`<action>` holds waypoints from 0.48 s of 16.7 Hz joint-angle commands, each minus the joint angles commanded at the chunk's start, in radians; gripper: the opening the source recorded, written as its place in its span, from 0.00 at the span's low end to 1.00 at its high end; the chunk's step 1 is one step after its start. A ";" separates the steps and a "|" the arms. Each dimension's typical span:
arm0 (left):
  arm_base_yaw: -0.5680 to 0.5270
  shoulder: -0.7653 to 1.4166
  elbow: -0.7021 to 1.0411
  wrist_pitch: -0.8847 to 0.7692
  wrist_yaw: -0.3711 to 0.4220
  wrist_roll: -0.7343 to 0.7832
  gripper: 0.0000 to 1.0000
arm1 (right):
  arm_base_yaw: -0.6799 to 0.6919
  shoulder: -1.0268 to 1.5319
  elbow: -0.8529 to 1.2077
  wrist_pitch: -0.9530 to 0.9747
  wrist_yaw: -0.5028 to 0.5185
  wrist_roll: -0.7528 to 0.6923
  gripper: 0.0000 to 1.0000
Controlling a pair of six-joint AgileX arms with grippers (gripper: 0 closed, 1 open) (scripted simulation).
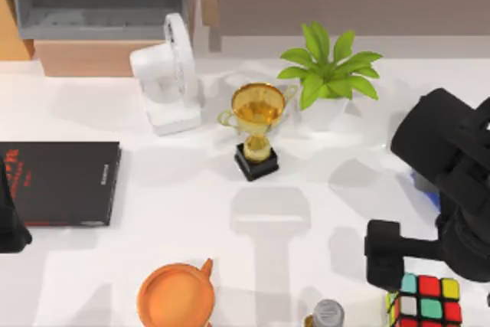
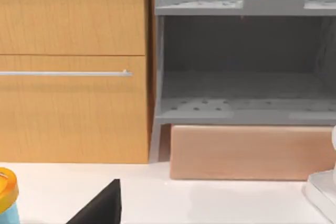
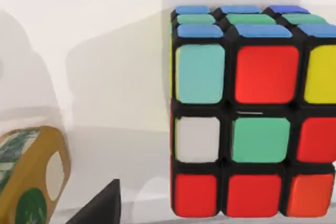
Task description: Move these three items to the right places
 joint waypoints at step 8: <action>0.000 0.000 0.000 0.000 0.000 0.000 1.00 | 0.005 0.071 -0.170 0.244 0.001 0.004 1.00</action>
